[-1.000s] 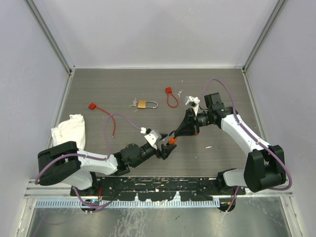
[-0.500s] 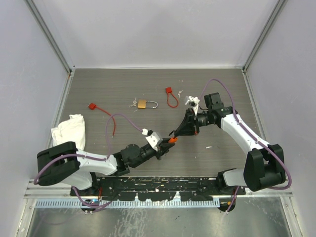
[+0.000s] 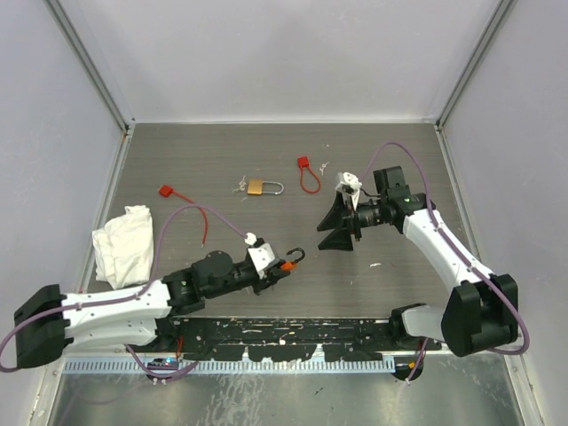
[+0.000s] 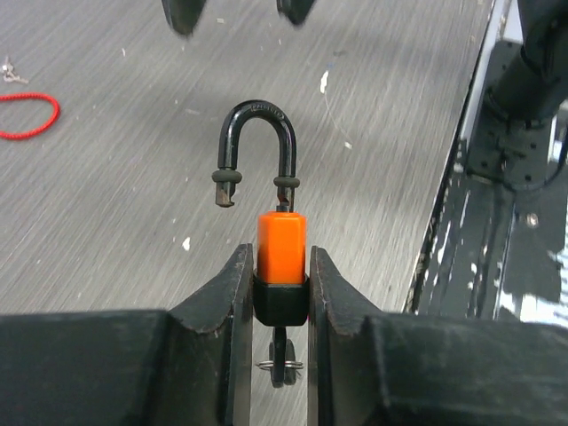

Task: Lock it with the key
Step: Lock the lock.

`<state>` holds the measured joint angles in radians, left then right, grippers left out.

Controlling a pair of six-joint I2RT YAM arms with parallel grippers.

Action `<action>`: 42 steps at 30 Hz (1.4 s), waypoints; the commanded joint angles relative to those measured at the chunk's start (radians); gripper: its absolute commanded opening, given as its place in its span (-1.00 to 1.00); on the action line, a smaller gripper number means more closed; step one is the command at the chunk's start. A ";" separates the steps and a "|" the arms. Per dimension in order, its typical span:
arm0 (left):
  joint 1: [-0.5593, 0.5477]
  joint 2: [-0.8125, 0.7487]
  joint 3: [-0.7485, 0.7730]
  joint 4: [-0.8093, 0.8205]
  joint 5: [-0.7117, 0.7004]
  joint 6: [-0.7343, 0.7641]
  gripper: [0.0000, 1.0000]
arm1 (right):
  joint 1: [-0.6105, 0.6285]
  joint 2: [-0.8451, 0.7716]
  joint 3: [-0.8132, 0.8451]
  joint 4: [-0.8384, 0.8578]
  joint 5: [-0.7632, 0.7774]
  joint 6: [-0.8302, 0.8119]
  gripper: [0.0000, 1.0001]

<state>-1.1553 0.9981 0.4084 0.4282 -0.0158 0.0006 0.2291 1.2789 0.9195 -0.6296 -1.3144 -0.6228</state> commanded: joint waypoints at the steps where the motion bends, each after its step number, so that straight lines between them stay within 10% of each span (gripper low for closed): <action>1: 0.035 -0.149 0.092 -0.327 0.114 0.078 -1.00 | -0.020 -0.083 0.066 -0.069 0.082 -0.145 0.40; 7: 0.046 -0.201 0.167 -0.527 0.173 0.138 -1.00 | -0.016 -0.136 0.062 -0.177 -0.001 -0.470 0.99; 11: 0.054 -0.192 0.199 -0.539 0.228 0.142 -1.00 | 0.004 -0.171 0.045 -0.444 -0.124 -0.923 1.00; 16: 0.078 -0.179 0.202 -0.479 0.354 0.098 -1.00 | 0.116 -0.190 -0.016 -0.337 -0.053 -0.969 0.88; 42: 0.130 -0.053 0.222 -0.283 0.387 0.017 -1.00 | 0.329 -0.167 -0.166 0.199 0.131 -0.295 -0.25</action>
<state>-1.0279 0.9524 0.5758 0.0265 0.3485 0.0330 0.5461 1.1133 0.7517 -0.5034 -1.1881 -0.9936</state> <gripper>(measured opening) 0.220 0.415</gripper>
